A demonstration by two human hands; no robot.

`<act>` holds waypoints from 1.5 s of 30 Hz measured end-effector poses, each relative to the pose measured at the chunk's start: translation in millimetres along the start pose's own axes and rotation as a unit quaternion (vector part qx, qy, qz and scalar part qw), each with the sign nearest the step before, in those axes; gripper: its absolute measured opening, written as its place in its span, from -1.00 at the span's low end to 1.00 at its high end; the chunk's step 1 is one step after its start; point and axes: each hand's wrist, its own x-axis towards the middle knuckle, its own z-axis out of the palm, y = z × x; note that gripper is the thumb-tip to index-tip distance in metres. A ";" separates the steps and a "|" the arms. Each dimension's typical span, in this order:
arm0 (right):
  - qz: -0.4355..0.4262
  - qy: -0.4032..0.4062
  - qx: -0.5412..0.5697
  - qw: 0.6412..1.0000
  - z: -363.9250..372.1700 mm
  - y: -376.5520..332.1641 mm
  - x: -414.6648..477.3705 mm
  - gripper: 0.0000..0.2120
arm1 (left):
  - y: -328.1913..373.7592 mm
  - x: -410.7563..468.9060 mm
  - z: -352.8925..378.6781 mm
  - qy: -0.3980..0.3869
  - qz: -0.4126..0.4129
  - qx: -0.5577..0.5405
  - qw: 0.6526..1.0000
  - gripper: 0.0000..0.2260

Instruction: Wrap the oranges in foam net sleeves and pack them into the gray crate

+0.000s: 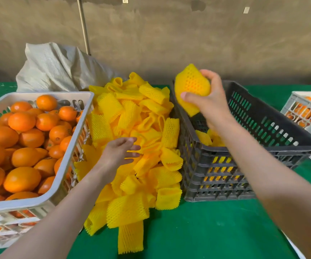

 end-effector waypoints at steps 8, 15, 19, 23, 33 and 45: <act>0.094 -0.354 -0.597 0.714 -74.9 90.8 75.4 -0.29 | -6.6 15.2 21.0 0.016 -0.021 0.016 1.000 -0.81; 0.189 -0.473 -0.638 0.577 -67.1 143.6 72.7 -0.06 | -10.4 28.9 25.1 0.029 -0.026 0.021 0.999 -0.84; 0.271 -0.503 -0.587 0.573 -58.5 160.3 62.8 -0.10 | -13.9 31.6 28.1 0.035 -0.028 0.021 0.999 -0.86; 0.271 -0.513 -0.568 0.584 -48.8 159.3 61.1 -0.10 | -16.1 27.5 27.6 0.035 -0.022 0.027 0.999 -0.88; -0.107 -0.073 -0.440 0.889 -41.8 89.9 76.1 -0.74 | -15.5 10.6 -22.5 0.067 -0.001 0.010 0.998 -0.85; -0.035 -0.354 -0.710 0.607 84.7 73.7 25.8 -0.66 | -21.2 -8.3 -39.3 0.046 0.041 -0.034 0.998 -0.87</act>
